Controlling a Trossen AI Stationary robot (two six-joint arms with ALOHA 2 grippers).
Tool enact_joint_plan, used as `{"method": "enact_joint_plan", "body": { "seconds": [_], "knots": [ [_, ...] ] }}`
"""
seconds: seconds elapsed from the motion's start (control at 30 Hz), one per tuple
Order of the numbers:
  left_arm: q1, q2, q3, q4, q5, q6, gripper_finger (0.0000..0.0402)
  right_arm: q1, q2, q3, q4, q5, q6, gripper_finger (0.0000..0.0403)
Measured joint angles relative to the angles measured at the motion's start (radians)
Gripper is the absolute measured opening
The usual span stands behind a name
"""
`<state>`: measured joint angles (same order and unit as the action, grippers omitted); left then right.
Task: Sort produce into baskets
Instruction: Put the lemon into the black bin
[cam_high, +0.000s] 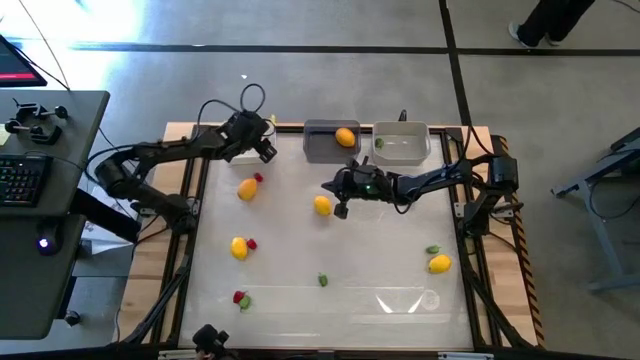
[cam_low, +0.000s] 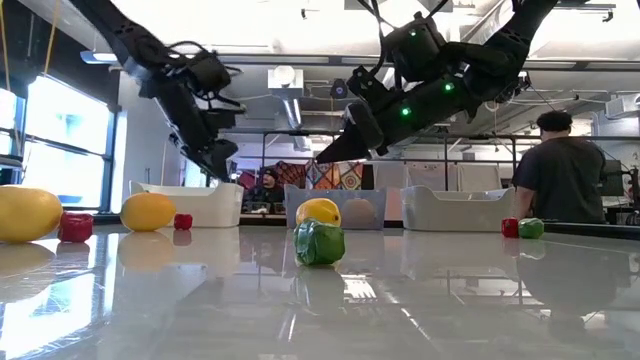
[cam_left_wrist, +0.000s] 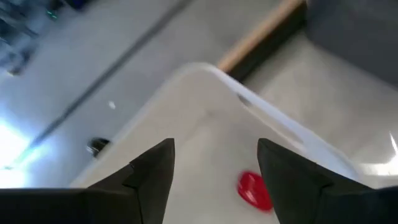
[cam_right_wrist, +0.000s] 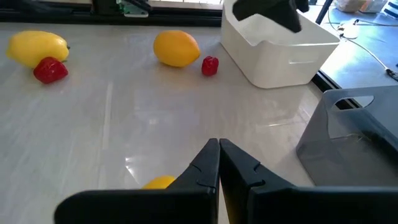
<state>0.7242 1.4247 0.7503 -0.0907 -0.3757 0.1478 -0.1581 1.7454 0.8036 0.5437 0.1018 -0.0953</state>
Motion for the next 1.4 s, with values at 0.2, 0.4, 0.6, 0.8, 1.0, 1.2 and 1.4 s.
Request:
{"method": "enact_joint_plan", "body": {
  "seconds": [0.2,0.4,0.6,0.8,1.0,1.2,1.4],
  "knots": [
    [-0.022,-0.148,-0.199,0.309,0.020,0.021,0.0211,-0.002,0.000,0.000,0.028,0.000,-0.011,0.0000],
    [-0.091,-0.314,-0.376,0.498,0.173,0.021,0.0211,-0.002,0.000,0.000,0.051,0.000,-0.036,0.0000],
    [-0.164,-0.412,-0.510,0.662,0.384,0.021,0.0210,-0.012,0.000,0.000,0.064,0.016,-0.036,0.0000],
    [-0.221,-0.416,-0.603,0.823,0.553,0.025,0.0210,-0.023,0.000,0.000,0.071,0.056,-0.045,0.0000],
    [-0.269,-0.415,-0.625,0.828,0.578,0.053,0.0210,-0.026,0.000,0.000,0.074,0.054,-0.073,0.0001],
    [-0.338,-0.415,-0.625,0.819,0.580,0.013,0.0210,-0.027,0.000,0.000,0.076,0.054,-0.108,0.0001],
    [-0.373,-0.415,-0.615,0.837,0.577,-0.012,0.0210,-0.027,0.000,0.000,0.058,0.085,-0.107,0.0001]
  ]
}}
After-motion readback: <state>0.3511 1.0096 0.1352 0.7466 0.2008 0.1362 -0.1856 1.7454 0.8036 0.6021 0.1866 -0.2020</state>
